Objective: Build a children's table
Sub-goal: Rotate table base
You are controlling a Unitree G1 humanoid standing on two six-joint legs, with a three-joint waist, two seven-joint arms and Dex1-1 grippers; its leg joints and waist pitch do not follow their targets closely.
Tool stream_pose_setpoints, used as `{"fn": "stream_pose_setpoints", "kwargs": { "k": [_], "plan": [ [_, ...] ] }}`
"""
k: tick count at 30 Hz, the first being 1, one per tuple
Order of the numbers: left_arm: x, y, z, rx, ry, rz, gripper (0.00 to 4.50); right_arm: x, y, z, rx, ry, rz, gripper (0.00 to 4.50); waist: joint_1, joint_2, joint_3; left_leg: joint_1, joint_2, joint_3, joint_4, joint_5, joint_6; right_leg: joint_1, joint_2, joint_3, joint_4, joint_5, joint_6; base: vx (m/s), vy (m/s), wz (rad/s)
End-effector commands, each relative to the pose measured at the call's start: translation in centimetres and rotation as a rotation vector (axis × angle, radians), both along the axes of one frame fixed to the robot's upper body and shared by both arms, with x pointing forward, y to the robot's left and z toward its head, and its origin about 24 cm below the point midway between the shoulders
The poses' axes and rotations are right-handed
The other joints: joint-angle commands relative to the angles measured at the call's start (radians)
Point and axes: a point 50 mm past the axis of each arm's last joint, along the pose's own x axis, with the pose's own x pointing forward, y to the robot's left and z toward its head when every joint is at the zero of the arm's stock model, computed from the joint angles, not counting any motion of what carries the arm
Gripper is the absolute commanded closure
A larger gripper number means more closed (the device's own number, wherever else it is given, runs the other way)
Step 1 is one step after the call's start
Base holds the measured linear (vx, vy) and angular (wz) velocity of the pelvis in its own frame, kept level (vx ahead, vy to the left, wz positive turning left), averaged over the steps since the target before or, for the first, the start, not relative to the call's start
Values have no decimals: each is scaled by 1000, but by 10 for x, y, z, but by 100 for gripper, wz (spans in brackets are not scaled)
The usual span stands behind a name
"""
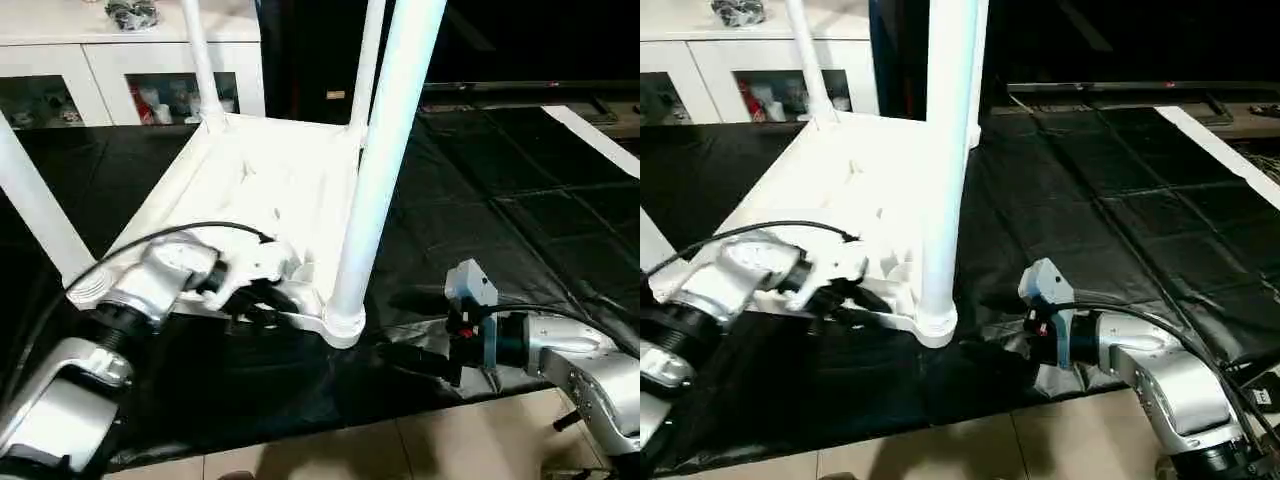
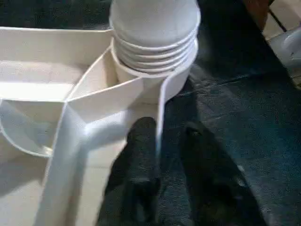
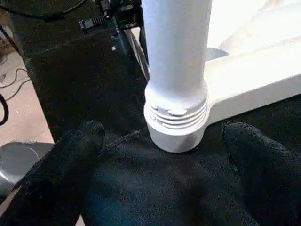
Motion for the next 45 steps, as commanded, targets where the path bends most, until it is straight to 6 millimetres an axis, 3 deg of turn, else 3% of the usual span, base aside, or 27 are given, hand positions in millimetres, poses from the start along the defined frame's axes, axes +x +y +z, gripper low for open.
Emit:
{"fn": "stream_pose_setpoints", "kwargs": {
  "k": [1, 3, 6, 9, 15, 23, 24, 29, 30, 35, 37, 38, 39, 45],
  "plan": [
    [4, -1, 4, 20, -32, -15, 363, -1, -4, -2, -19, -2, -3, 0, 3, 10, -67, 5, 38, -15, -73, -248, 3, 56, -75, 56, -89, -333, -159, 0, 0, 0],
    [4, -1, 4, 24, -36, -14, 398, -2, -4, -4, -19, -1, -2, 0, 3, 8, -67, 6, 37, -15, -73, -251, 2, 56, -75, 56, -90, -344, -153, 0, 0, 0],
    [5, 0, 4, 28, -39, -13, 403, -2, -5, -5, -20, -1, -1, 0, 5, 9, -67, 7, 38, -16, -73, -254, 3, 56, -76, 55, -92, -360, -149, 0, 0, 0],
    [5, 2, 2, 43, -45, -14, 438, -2, -4, -6, -20, -4, 0, 0, 4, 8, -67, 5, 38, -16, -72, -250, 5, 56, -76, 55, -90, -347, -151, 0, 0, 0],
    [6, 6, -2, 89, -74, -18, 446, -1, -3, -7, -19, -10, 3, 0, 3, 10, -66, 6, 38, -16, -73, -257, 5, 55, -76, 55, -91, -343, -158, 0, 0, 0],
    [7, 10, -5, 120, -81, 9, 446, 0, -2, -7, -16, -16, -1, 0, 2, 8, -61, 11, 35, -18, -73, -291, 5, 50, -78, 50, -109, -490, -103, 0, 0, 0],
    [9, 12, -6, 110, -55, 70, 446, 1, -2, -6, -12, -26, -14, 0, 3, 12, -62, 11, 35, -19, -74, -292, 5, 50, -79, 50, -109, -495, -101, 0, 0, 0],
    [13, 0, -5, -29, 29, 229, 446, 3, 0, -4, 6, -32, -25, 0, 2, 10, -60, 16, 30, -17, -69, -301, 9, 43, -76, 45, -119, -554, -86, 0, 0, 0],
    [13, -3, -5, -42, 36, 247, 446, 3, 1, -3, 7, -33, -25, 0, 2, 9, -61, 13, 29, -18, -68, -295, 10, 46, -77, 43, -118, -554, -87, 0, 0, 0],
    [8, -11, -5, -80, 63, 301, 446, 4, 6, 3, 20, -40, -26, 0, -10, 8, -65, -7, 35, -25, -78, -270, 15, 60, -76, 41, -104, -463, -103, 0, 0, 0],
    [8, -12, -4, -83, 65, 317, 446, 5, 6, 3, 20, -41, -28, 0, -9, 10, -71, 3, 33, -20, -70, -244, 23, 55, -76, 48, -102, -403, -126, 0, 0, 0],
    [4, -16, -3, -92, 69, 329, 446, 6, 8, 4, 22, -46, -34, 0, -10, 5, -72, 2, 35, -18, -70, -232, 24, 55, -74, 50, -96, -368, -139, 0, 0, 0],
    [1, -18, -2, -90, 66, 334, 446, 6, 8, 4, 22, -50, -38, 0, -10, 9, -71, -2, 37, -18, -71, -209, 31, 57, -73, 50, -90, -317, -162, 0, 0, 0],
    [-3, -17, 0, -57, 33, 372, 446, 9, 9, 5, 18, -63, -58, 0, -5, 12, -74, -4, 37, -15, -68, -157, 43, 61, -72, 51, -79, -231, -188, 9, -2, 0]
  ]
}}
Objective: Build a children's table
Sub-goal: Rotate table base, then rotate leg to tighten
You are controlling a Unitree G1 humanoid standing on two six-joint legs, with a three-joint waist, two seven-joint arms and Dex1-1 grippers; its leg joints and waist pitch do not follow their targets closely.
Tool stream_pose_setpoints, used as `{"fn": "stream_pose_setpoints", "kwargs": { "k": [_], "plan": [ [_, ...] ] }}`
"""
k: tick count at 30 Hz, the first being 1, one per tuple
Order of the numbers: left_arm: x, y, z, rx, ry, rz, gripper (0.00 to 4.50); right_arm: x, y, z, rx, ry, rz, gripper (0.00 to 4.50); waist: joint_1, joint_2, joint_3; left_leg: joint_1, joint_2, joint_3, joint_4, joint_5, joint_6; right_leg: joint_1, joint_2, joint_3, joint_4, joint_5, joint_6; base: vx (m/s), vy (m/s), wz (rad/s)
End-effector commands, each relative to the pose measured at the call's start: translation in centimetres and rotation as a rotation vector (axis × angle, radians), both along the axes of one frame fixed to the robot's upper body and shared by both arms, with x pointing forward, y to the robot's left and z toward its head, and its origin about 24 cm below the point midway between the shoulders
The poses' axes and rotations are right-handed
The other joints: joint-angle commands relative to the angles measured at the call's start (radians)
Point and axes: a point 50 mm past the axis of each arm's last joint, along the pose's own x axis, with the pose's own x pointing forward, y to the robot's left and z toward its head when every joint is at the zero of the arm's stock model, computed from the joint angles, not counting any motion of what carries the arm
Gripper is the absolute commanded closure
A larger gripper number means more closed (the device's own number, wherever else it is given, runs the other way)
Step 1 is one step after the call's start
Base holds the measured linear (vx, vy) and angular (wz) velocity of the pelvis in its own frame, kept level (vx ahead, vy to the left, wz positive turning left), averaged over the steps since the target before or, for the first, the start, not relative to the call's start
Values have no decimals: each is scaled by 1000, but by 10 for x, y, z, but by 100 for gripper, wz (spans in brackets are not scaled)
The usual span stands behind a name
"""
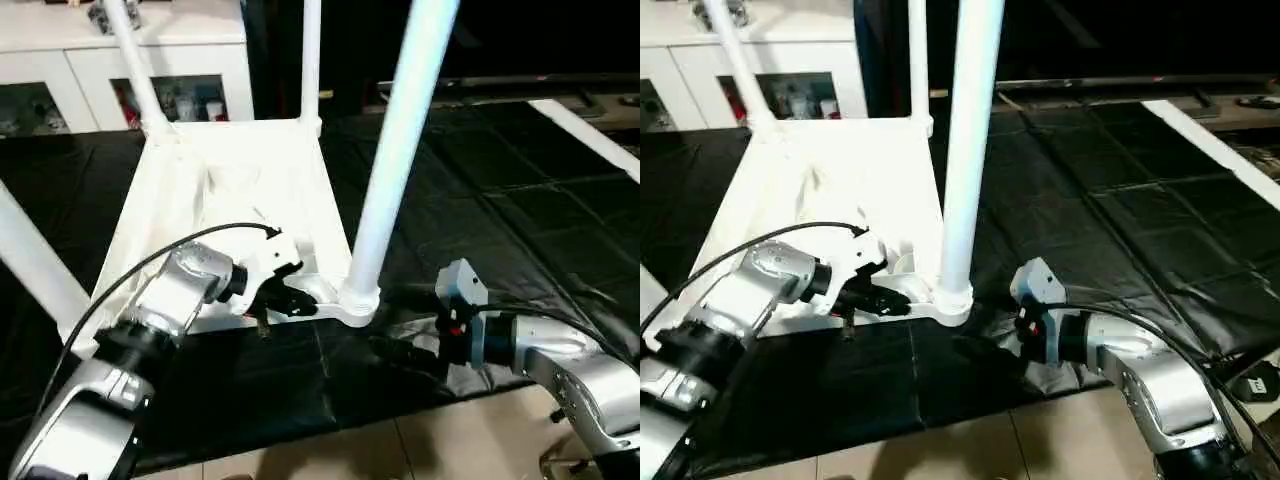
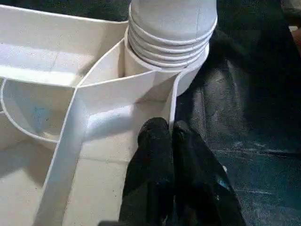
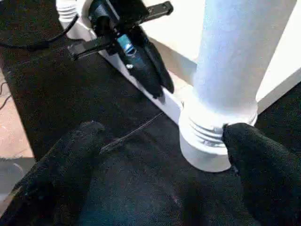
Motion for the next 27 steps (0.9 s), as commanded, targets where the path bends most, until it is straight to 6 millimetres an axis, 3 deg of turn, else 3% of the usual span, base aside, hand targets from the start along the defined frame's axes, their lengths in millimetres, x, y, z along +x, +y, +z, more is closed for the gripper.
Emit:
{"fn": "stream_pose_setpoints", "kwargs": {
  "k": [1, 8, 10, 13, 14, 15, 17, 21, 27],
  "plan": [
    [3, 5, 7, 21, -39, 54, 446, 4, -1, 8, -7, -41, -10, 0, 5, 1, -69, -4, 36, -12, -64, -154, 47, 63, -71, 54, -75, -244, -176, 0, 0, 0],
    [0, -1, 14, -27, -144, -32, 446, 5, 0, 6, -8, -35, -10, 0, 3, 0, -66, -1, 35, -12, -65, -187, 40, 59, -71, 54, -85, -326, -140, 0, 0, 0],
    [-2, -1, 15, -58, -101, -45, 406, 5, 0, 6, -8, -35, -8, 0, 5, 2, -67, 2, 37, -11, -66, -181, 38, 58, -71, 56, -82, -300, -147, 0, 0, 0],
    [-4, -1, 16, -76, -74, -65, 389, 5, -1, 6, -10, -36, -10, 0, 10, 3, -68, 3, 38, -11, -66, -177, 35, 58, -72, 56, -77, -277, -164, 0, 0, 0],
    [-3, -1, 17, -76, -85, -60, 360, 5, -1, 6, -10, -36, -10, 0, 10, 2, -66, 2, 38, -10, -66, -182, 35, 58, -72, 57, -78, -274, -169, 0, 0, 0],
    [1, 1, 15, -45, -127, -39, 360, 5, -1, 6, -11, -36, -9, 0, 12, 8, -65, 2, 36, -11, -66, -193, 33, 58, -71, 56, -80, -290, -164, 0, 0, 0],
    [2, 2, 13, -29, -135, -38, 351, 5, -1, 6, -11, -36, -9, 0, 11, 4, -64, 4, 35, -11, -67, -208, 31, 58, -71, 55, -85, -320, -146, 0, 0, 0],
    [1, 7, 7, -24, -93, -74, 351, 3, -1, 4, -9, -33, -5, 0, 12, 8, -64, 7, 34, -13, -69, -222, 23, 57, -73, 54, -92, -375, -116, 0, 0, 0],
    [0, 10, 2, -1, -69, -75, 351, 2, -2, 3, -11, -29, -5, 0, 11, 8, -67, 4, 36, -13, -69, -209, 22, 59, -72, 56, -82, -305, -146, 0, 0, 0]
  ]
}}
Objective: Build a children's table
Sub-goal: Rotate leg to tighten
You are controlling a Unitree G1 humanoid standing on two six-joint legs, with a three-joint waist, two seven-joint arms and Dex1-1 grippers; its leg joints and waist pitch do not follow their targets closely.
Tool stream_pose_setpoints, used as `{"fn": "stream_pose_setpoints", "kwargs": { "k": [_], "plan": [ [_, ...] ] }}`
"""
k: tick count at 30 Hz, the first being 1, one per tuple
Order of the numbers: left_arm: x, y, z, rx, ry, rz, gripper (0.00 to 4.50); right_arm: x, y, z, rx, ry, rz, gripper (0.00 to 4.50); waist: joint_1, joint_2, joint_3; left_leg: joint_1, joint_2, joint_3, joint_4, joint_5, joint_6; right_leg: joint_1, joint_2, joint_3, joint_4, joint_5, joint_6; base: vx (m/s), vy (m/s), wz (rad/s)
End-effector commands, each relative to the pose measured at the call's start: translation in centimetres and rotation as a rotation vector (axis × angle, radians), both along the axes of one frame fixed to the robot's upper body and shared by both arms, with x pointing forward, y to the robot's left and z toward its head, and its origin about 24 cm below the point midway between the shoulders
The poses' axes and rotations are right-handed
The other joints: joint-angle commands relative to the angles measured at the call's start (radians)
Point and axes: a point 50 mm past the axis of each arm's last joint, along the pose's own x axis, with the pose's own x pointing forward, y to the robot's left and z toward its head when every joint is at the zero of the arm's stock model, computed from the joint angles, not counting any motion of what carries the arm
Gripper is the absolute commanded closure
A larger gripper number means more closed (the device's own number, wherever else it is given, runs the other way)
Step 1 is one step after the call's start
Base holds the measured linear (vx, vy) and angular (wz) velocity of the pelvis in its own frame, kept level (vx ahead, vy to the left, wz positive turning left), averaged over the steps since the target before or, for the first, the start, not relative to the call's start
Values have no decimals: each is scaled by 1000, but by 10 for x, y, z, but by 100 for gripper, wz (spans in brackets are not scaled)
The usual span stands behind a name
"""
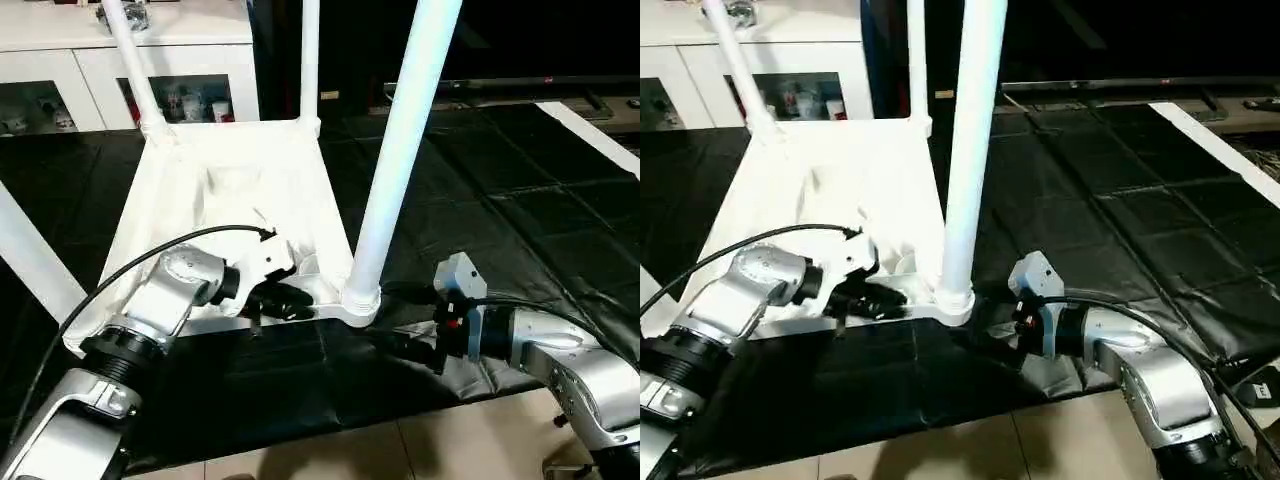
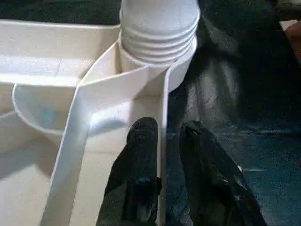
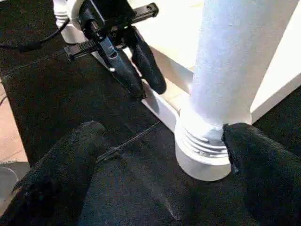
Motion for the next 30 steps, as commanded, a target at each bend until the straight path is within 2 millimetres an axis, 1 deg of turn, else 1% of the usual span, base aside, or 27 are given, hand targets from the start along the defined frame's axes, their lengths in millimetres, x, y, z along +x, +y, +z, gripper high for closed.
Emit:
{"fn": "stream_pose_setpoints", "kwargs": {
  "k": [1, 4, 8, 9, 10, 11, 12, 14, 15, 16, 18, 19, 22, 24, 25, 27, 28, 30],
  "plan": [
    [5, -2, 3, 23, -31, 4, 351, 0, -3, 0, -13, -14, 0, 0, 1, 7, -66, 1, 36, -13, -69, -211, 23, 56, -71, 55, -82, -301, -152, 0, 0, 0],
    [9, -1, 1, 27, -48, 27, 351, 0, -3, 0, -15, -14, 1, 0, 2, 5, -66, 2, 34, -12, -68, -216, 23, 58, -71, 54, -85, -315, -146, 0, 0, 0],
    [10, 0, 1, 27, -34, 15, 351, 0, -3, -1, -15, -13, 2, 0, 3, 5, -65, 2, 36, -13, -69, -214, 23, 57, -74, 55, -86, -327, -143, 0, 0, 0],
    [9, 0, 1, 20, -27, 11, 368, 0, -3, -1, -15, -12, 2, 0, 3, 6, -66, 2, 36, -13, -69, -213, 22, 57, -74, 55, -85, -324, -144, 0, 0, 0],
    [9, 0, 1, 20, -27, 10, 368, 0, -3, -1, -15, -12, 2, 0, 3, 6, -66, 2, 37, -13, -69, -212, 22, 57, -73, 55, -84, -316, -147, 0, 0, 0],
    [9, 0, 1, 8, -20, 7, 380, 0, -4, -1, -14, -12, 1, 0, 3, 4, -66, 2, 36, -13, -69, -211, 23, 57, -74, 55, -84, -314, -148, 0, 0, 0],
    [9, -1, 1, -5, -16, 4, 391, 0, -4, -1, -15, -12, 1, 0, 3, 5, -66, 1, 37, -13, -69, -208, 24, 58, -74, 55, -83, -308, -152, 0, 0, 0],
    [8, -1, 0, -19, -4, -7, 397, 0, -4, -2, -15, -12, 1, 0, 3, 4, -66, 1, 36, -12, -68, -200, 28, 58, -73, 55, -83, -298, -155, 0, 0, 0],
    [8, -1, 0, -19, 1, -14, 416, 0, -4, -2, -15, -12, 0, 0, 3, 5, -67, 1, 36, -12, -68, -202, 27, 58, -74, 56, -82, -295, -158, 0, 0, 0],
    [7, 0, -1, -20, 11, -24, 416, 0, -5, -2, -16, -13, 0, 0, 3, 3, -66, 1, 37, -12, -69, -203, 27, 58, -74, 56, -82, -297, -158, 0, 0, 0],
    [7, 1, -1, -23, 14, -29, 443, 1, -5, -3, -18, -17, -4, 0, 3, 4, -66, 2, 37, -12, -68, -207, 26, 58, -74, 56, -82, -304, -158, 0, 0, 0],
    [7, 0, -1, -27, 15, -31, 448, 1, -6, -3, -18, -20, -7, 0, 3, 3, -66, 2, 37, -12, -68, -207, 26, 57, -74, 56, -82, -302, -159, 0, 0, 0],
    [7, 1, -1, -28, 18, -43, 448, 2, -7, -3, -14, -23, -13, 0, 3, 4, -67, 1, 37, -12, -68, -199, 27, 58, -74, 56, -80, -287, -163, 0, 0, 0],
    [4, 5, -4, 17, 23, -104, 448, 6, -10, -2, 8, -17, -25, 0, 2, 3, -67, 1, 35, -11, -67, -198, 30, 58, -74, 56, -82, -286, -165, 0, 0, 0],
    [3, 5, -4, 17, 23, -105, 448, 6, -10, -2, 8, -17, -26, 0, 2, 3, -67, 1, 36, -12, -68, -199, 31, 59, -75, 56, -81, -287, -165, 0, 0, 0],
    [2, 6, -4, 30, 26, -136, 448, 10, -12, 0, 27, -16, -39, 0, 1, 5, -67, 2, 37, -12, -68, -205, 29, 58, -75, 56, -81, -290, -167, 0, 0, 0],
    [0, 6, -4, 35, 29, -166, 448, 13, -14, 2, 42, -23, -46, 0, 1, 8, -66, 3, 38, -12, -69, -208, 27, 58, -75, 56, -81, -292, -168, 0, 0, 0],
    [-2, 6, -3, 37, 35, -204, 448, 16, -15, 3, 49, -29, -39, 0, 2, 7, -66, 6, 39, -12, -69, -219, 22, 56, -76, 56, -82, -302, -171, 0, 0, 0]
  ]
}}
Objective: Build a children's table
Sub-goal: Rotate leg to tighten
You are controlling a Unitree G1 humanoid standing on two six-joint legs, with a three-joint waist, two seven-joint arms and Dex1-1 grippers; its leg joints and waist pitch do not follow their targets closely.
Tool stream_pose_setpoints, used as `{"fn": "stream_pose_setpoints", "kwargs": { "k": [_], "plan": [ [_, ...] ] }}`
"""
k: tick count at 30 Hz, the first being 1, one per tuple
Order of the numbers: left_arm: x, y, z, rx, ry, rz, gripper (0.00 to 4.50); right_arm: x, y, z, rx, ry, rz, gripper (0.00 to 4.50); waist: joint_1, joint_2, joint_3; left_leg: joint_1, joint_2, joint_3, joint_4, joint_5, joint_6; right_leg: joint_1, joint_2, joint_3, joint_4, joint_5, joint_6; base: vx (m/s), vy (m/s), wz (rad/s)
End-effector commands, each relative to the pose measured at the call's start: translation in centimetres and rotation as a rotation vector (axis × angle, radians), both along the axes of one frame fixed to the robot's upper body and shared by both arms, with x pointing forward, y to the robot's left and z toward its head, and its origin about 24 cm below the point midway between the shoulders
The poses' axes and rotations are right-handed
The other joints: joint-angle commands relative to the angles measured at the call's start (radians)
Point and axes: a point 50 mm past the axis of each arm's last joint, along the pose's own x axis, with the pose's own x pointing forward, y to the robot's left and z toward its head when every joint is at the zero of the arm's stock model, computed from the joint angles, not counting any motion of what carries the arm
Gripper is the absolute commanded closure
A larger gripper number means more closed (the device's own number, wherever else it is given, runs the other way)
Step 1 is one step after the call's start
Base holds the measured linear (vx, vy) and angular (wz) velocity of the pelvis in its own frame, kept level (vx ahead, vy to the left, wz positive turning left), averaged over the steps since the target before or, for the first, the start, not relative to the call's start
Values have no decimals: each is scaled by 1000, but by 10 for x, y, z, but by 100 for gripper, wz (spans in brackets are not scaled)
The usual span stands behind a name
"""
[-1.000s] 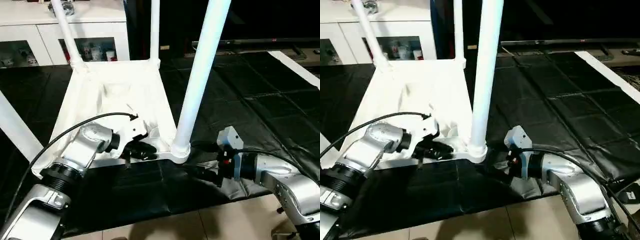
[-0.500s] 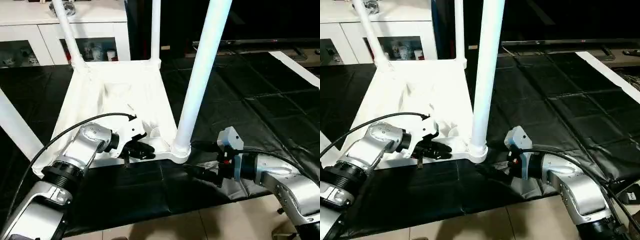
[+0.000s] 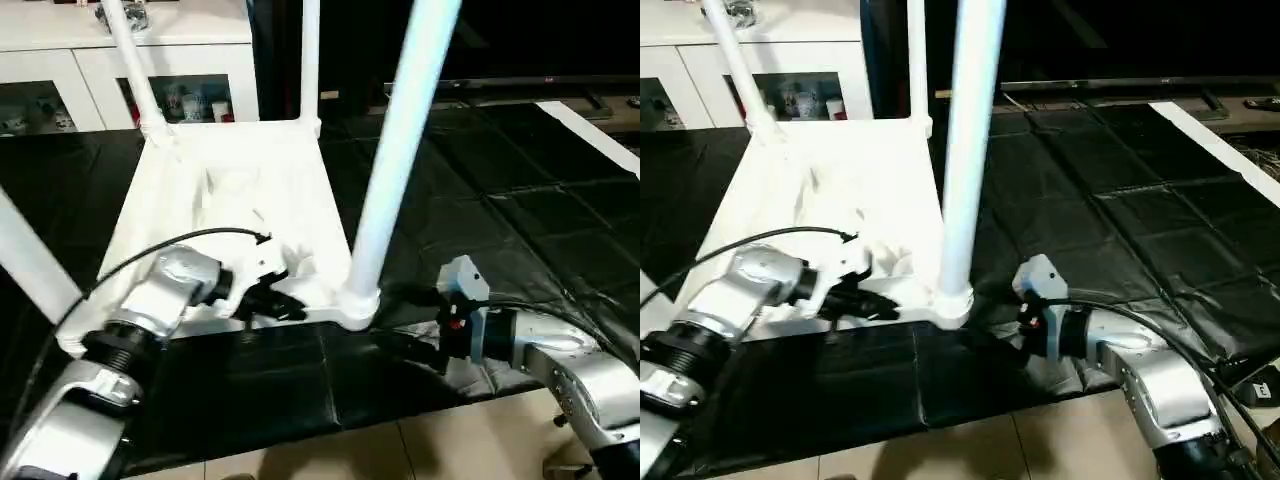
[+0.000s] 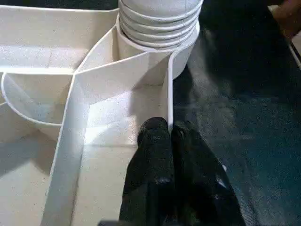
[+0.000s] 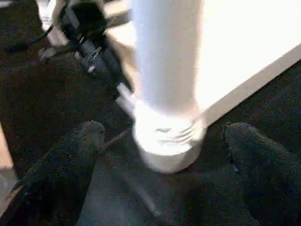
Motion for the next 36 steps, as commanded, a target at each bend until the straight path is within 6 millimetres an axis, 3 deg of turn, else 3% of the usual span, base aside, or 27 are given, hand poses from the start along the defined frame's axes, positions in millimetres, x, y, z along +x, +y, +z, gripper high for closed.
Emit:
{"fn": "stream_pose_setpoints", "kwargs": {
  "k": [1, 7, 11, 14, 22, 36],
  "plan": [
    [-4, -7, 3, 12, 15, -107, 448, 5, -2, 7, 13, -28, 14, 0, 0, 8, -66, 6, 39, -12, -69, -218, 21, 55, -75, 56, -81, -298, -173, 0, 0, 0],
    [-11, -11, 2, 22, 24, -220, 448, 4, 5, 10, 16, -19, 178, 0, 12, 8, -70, 6, 43, -9, -67, -189, 34, 57, -75, 57, -70, -228, -200, 0, 0, 0],
    [-14, -15, 2, 35, 18, -279, 448, 8, 11, 6, -2, 4, 273, 0, 19, 7, -69, 7, 44, -8, -67, -195, 30, 56, -76, 57, -71, -253, -200, 0, 0, 0],
    [-16, -18, 3, 37, 13, -307, 450, 14, 15, 3, -14, 24, 316, 29, 21, 6, -68, 9, 43, -7, -66, -210, 23, 54, -77, 57, -74, -283, -198, 0, 0, 0],
    [-15, -19, 2, 59, -2, -318, 450, 21, 23, 1, -14, 62, 405, 109, 26, 2, -72, 4, 44, -7, -64, -175, 30, 57, -76, 56, -64, -235, -206, 0, 0, 0],
    [-12, -17, 0, 70, -30, -276, 450, 27, 31, -2, 12, 75, 461, 218, 28, -3, -69, 6, 44, -6, -65, -182, 30, 53, -77, 57, -71, -301, -183, 0, 0, 0]
  ]
}}
